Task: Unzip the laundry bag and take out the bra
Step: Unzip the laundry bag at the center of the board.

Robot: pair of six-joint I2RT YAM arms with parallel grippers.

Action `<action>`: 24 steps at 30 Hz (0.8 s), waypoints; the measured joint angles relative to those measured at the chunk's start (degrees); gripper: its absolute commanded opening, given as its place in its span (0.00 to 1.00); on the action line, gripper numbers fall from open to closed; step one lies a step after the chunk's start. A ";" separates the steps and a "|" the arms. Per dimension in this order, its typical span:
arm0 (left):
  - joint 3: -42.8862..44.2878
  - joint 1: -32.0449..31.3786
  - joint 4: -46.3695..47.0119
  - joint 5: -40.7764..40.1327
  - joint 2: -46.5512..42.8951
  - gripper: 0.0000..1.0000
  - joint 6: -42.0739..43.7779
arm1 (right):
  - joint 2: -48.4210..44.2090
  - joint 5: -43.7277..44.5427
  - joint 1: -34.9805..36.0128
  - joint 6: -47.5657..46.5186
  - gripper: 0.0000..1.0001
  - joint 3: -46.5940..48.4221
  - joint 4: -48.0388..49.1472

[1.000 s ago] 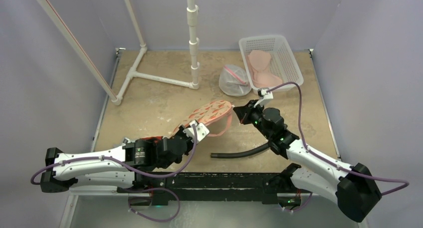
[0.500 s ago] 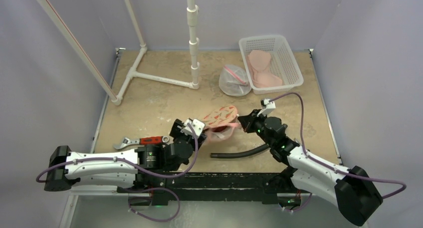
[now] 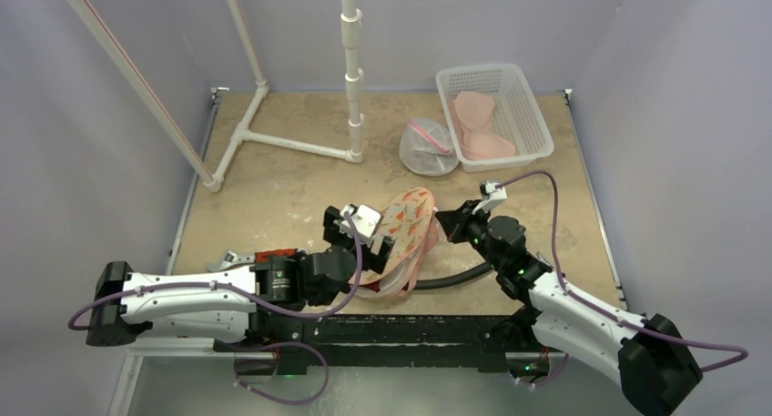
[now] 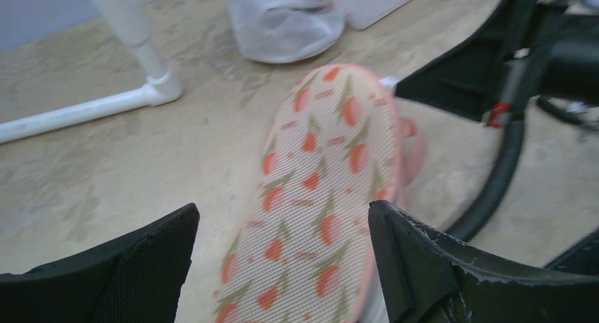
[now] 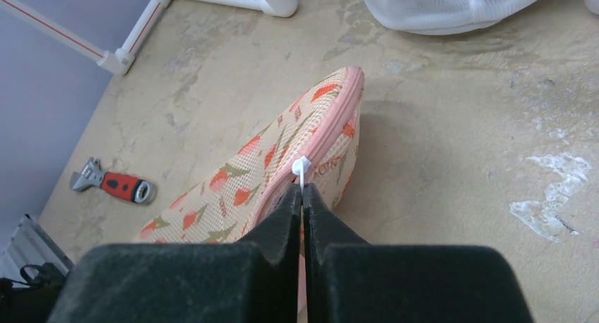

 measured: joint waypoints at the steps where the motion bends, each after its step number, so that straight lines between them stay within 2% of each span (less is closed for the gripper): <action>1: 1.03 0.00 1.79 2.05 0.83 0.89 0.04 | 0.07 -0.15 0.00 0.00 0.00 0.00 0.00; 3: 2.78 0.00 4.79 5.14 3.37 0.89 0.20 | 0.20 -0.61 0.00 0.00 0.00 -0.02 0.04; 7: 6.29 -0.70 11.08 9.90 15.02 0.91 1.18 | 0.76 -1.49 -0.02 0.00 0.00 -0.02 0.20; 13: 7.76 -1.07 13.35 12.07 27.45 0.93 3.69 | 1.01 -2.89 -0.02 0.02 0.00 -0.02 0.22; 24: 12.46 4.79 16.98 13.35 36.83 0.90 4.57 | 0.37 -4.57 -0.02 0.02 0.00 -0.13 0.11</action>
